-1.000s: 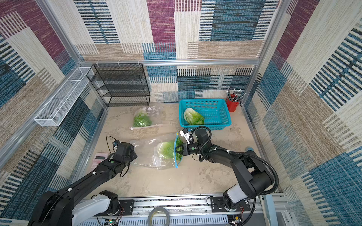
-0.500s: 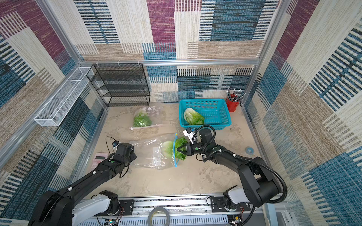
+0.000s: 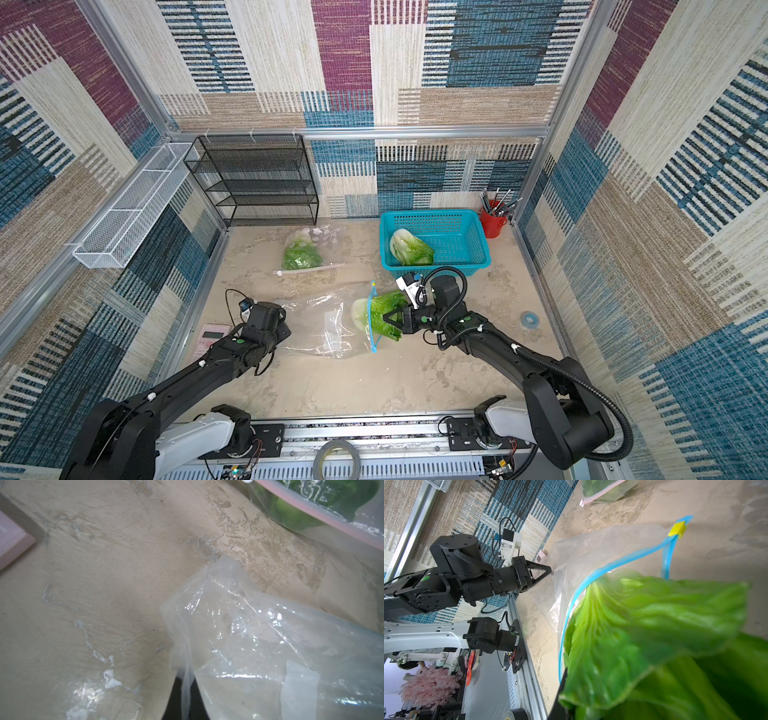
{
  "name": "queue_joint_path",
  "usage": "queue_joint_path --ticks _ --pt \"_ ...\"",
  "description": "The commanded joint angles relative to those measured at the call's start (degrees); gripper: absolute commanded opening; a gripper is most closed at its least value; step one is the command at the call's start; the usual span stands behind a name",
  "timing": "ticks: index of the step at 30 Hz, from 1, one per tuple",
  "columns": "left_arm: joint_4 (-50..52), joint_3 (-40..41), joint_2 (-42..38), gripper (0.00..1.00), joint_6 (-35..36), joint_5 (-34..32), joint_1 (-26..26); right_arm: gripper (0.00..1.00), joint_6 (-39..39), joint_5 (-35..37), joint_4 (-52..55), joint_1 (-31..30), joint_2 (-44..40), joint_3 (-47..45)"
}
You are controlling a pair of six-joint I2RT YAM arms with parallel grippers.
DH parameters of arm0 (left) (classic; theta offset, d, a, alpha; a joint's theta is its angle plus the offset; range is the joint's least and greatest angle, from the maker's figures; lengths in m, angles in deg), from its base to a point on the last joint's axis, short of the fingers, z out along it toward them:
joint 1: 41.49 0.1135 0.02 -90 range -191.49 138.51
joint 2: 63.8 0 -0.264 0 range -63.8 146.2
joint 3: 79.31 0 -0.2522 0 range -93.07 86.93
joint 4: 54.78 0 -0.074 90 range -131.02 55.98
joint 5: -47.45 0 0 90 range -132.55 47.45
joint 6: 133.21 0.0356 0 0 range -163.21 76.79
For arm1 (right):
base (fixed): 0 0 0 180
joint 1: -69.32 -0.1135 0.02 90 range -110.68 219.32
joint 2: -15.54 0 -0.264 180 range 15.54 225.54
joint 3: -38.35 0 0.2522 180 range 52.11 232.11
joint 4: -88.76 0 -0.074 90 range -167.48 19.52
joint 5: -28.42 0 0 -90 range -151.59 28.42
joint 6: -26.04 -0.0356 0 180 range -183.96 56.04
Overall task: Open the zip-top bag and take out the chinese cabbages
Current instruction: Pick up the Chinese cabbage from the zipper food storage bag.
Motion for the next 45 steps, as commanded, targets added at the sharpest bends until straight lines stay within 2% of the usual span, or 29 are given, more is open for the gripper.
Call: queue_joint_path --ticks 1,26,39,45 --pt "-0.24 -0.45 0.3 0.0 0.09 0.25 0.05 0.0 1.57 2.67 1.24 0.1 -2.09 -0.49" --pt "-1.86 -3.54 4.79 0.0 1.72 0.89 -0.01 0.0 2.06 14.6 11.73 0.72 -16.19 -2.62" --pt "-2.15 -5.64 8.02 0.0 2.04 3.34 -0.01 0.0 2.95 18.74 15.04 1.11 -19.87 -1.14" --pt "-1.51 -5.63 6.54 0.09 2.56 3.16 -0.01 0.0 3.64 20.23 16.49 1.29 -20.15 0.01"
